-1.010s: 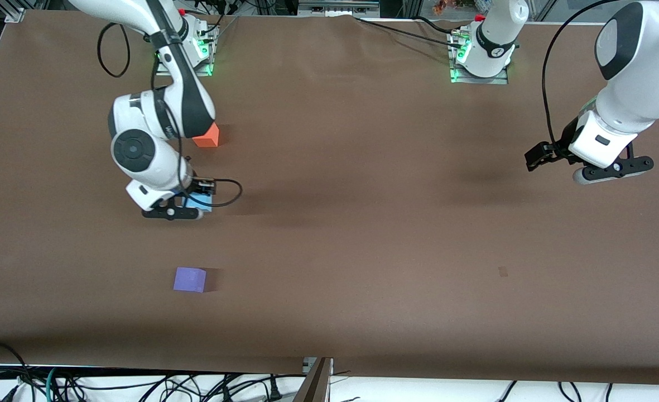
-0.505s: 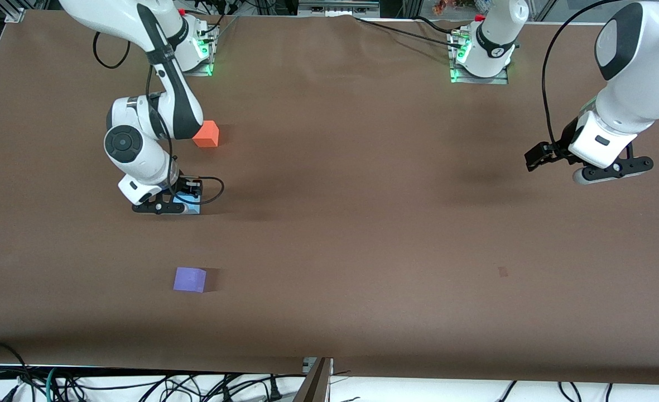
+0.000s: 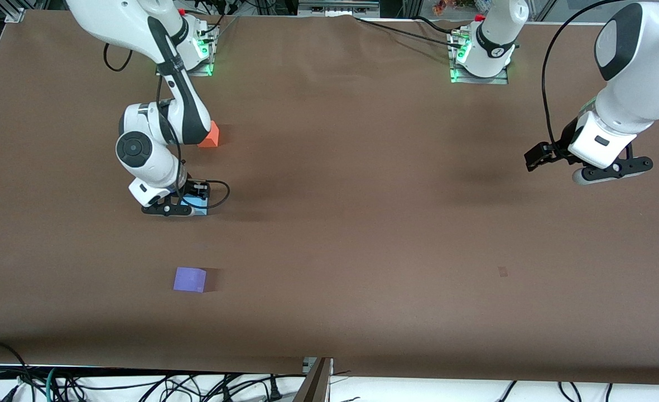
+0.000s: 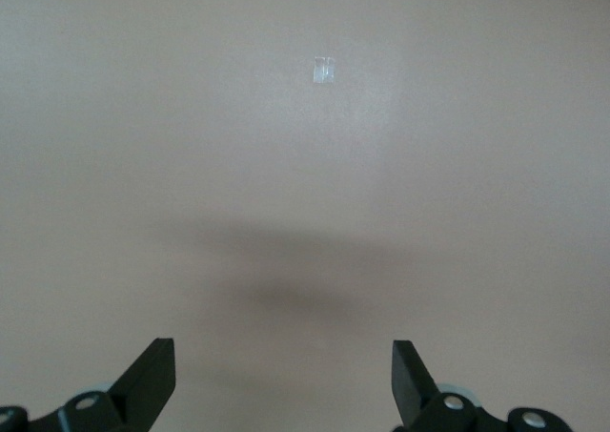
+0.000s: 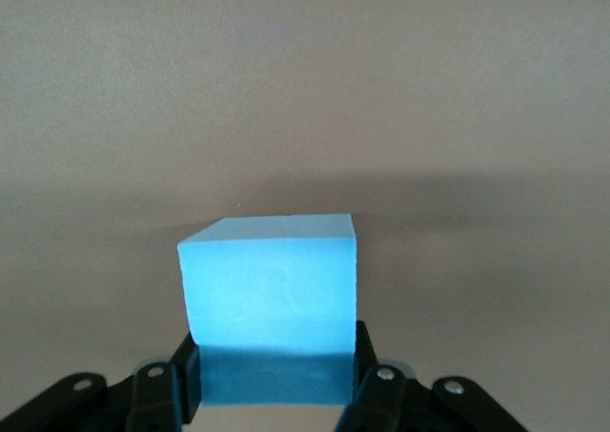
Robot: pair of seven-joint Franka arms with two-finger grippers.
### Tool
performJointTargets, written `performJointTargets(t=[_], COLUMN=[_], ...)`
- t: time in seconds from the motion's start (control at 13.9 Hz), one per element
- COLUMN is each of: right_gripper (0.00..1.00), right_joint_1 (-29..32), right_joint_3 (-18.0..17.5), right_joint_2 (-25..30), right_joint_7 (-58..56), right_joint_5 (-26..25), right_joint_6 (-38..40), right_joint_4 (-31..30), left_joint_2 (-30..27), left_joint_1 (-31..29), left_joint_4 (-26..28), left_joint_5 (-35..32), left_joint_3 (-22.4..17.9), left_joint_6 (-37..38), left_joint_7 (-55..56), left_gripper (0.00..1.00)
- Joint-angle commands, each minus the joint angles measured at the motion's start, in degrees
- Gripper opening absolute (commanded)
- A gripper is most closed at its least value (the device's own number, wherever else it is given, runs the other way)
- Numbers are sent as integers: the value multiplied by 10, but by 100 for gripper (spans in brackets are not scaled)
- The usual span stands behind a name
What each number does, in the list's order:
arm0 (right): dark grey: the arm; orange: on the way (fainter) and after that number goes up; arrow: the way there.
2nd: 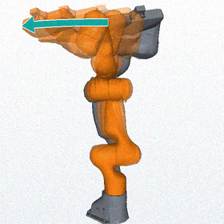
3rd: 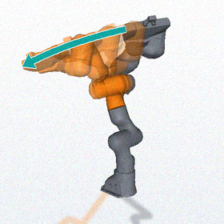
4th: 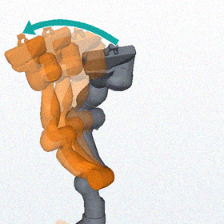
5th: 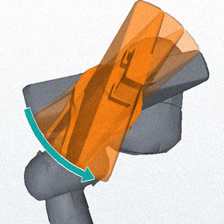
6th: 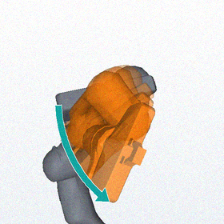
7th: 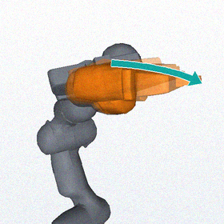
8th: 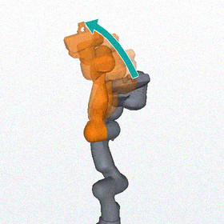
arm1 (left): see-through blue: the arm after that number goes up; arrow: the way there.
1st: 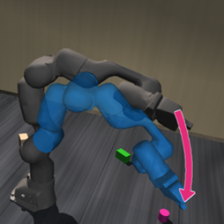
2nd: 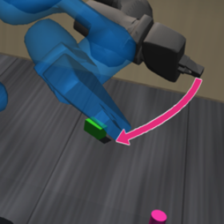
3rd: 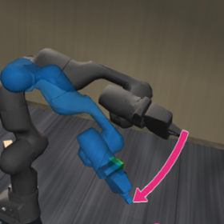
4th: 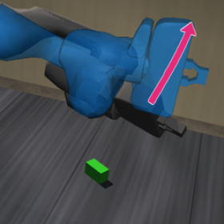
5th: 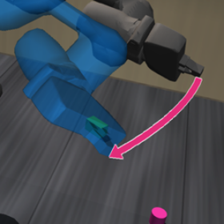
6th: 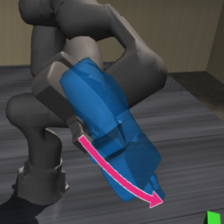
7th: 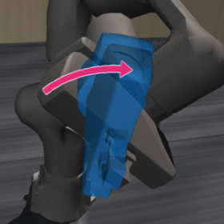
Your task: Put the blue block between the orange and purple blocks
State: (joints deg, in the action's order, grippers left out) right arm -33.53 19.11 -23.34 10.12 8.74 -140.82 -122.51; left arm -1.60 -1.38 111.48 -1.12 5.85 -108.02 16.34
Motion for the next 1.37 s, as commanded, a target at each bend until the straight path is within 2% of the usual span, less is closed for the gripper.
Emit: performJointTargets(t=[0.0, 0.36, 0.58, 0.72, 0.87, 1.08, 1.23, 1.3], right_gripper=[100, 100, 100, 100, 100, 100, 100, 100], right_joint_1=[0, 0, 0, 3, 16, 50, 100, 151], right_joint_3=[-1, 22, 22, 26, 26, 19, -21, -67], right_joint_2=[11, 58, 57, 58, 61, 114, 145, 162], right_joint_7=[-28, -56, -50, -51, -50, -57, -57, -58], right_joint_5=[21, 17, 9, -21, -28, -51, -82, -107], right_joint_6=[12, 215, 350, 451, 553, 585, 600, 602], right_joint_4=[12, 132, 258, 339, 406, 415, 412, 412], left_joint_2=[-2, -2, -2, -2, -2, -2, -2, -2], left_joint_1=[-5, -5, -5, -5, -5, -5, -5, -5], left_joint_4=[4, 4, 4, 4, 4, 4, 4, 4], left_joint_5=[2, 2, 3, 3, 3, 3, 3, 4], left_joint_3=[2, 2, 2, 2, 2, 2, 2, 2], left_joint_6=[-5, -5, -5, -5, -5, -5, -5, -5], left_joint_7=[-16, -16, -16, -16, -16, -16, -16, -19], left_gripper=[100, 100, 100, 100, 100, 100, 100, 100])
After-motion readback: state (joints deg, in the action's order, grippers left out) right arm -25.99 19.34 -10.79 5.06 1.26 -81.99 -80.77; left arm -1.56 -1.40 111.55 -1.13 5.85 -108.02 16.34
